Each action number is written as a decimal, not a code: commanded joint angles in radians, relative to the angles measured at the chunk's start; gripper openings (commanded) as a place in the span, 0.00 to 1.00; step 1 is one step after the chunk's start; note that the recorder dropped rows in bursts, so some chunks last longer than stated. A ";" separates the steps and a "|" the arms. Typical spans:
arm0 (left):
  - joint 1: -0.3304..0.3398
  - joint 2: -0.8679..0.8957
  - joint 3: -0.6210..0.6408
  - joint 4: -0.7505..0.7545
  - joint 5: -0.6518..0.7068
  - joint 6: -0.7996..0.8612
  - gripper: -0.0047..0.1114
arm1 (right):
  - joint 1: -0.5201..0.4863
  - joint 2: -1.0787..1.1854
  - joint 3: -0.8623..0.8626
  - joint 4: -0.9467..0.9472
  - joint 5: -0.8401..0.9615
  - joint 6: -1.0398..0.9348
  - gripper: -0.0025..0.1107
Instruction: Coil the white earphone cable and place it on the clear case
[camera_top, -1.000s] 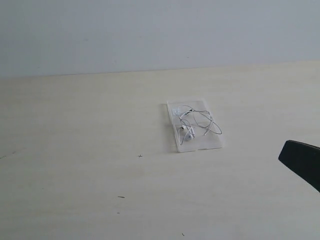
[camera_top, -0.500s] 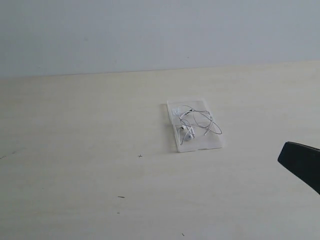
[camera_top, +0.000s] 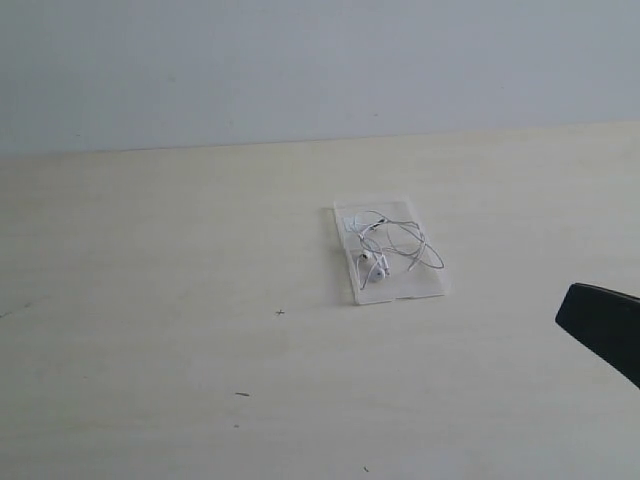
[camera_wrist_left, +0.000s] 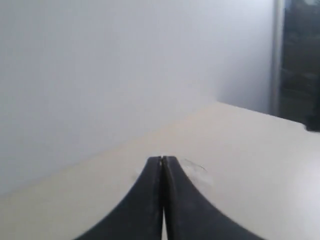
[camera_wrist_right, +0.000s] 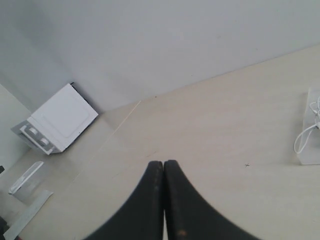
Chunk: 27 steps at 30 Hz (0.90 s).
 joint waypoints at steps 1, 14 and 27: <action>-0.049 -0.004 0.064 0.116 -0.288 0.035 0.04 | -0.003 -0.003 0.002 -0.009 0.012 -0.003 0.02; 0.011 -0.004 0.388 0.460 -0.631 -0.048 0.04 | -0.003 -0.003 0.002 -0.009 0.015 -0.003 0.02; 0.098 -0.004 0.554 0.408 -0.777 -0.182 0.04 | -0.003 -0.003 0.002 -0.009 0.017 -0.003 0.02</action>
